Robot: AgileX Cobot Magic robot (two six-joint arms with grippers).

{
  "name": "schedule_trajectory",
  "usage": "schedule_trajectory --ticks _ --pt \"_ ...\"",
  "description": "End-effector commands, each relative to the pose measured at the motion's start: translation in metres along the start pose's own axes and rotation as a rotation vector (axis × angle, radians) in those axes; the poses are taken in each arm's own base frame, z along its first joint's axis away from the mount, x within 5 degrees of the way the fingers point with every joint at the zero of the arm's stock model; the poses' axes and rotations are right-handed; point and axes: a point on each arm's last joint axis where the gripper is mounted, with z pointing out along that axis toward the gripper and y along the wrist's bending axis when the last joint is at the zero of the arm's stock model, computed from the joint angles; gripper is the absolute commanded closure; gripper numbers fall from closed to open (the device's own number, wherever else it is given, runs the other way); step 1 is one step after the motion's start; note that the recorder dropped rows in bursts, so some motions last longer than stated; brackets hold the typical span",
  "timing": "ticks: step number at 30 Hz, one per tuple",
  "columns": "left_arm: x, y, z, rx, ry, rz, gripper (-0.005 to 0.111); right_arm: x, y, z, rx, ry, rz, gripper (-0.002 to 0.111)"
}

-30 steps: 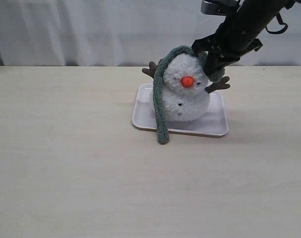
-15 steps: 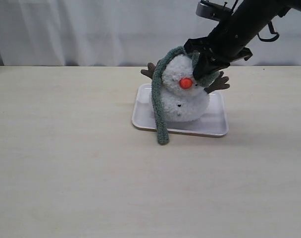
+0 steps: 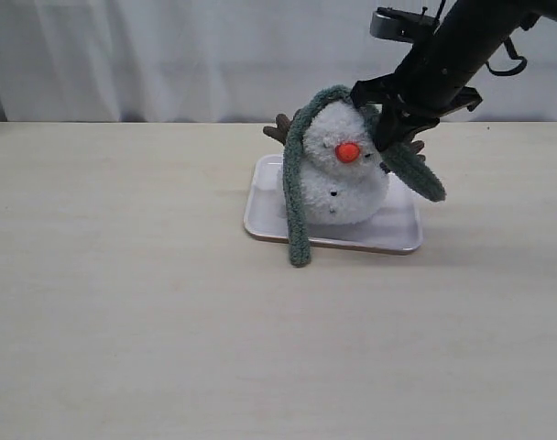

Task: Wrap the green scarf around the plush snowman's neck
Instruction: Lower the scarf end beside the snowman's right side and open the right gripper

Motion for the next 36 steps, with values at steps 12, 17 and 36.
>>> schedule_trajectory --ticks 12,17,36 --pt "0.0 0.0 0.0 -0.003 -0.009 -0.009 0.107 -0.017 -0.018 -0.004 0.161 -0.202 0.037 0.104" --pt "0.0 0.0 0.0 -0.003 -0.009 -0.009 0.107 -0.014 -0.02 -0.002 0.178 -0.171 0.094 0.104" --pt "0.0 0.0 0.0 -0.003 -0.009 -0.009 0.107 -0.005 -0.026 0.034 0.141 -0.038 0.12 0.104"
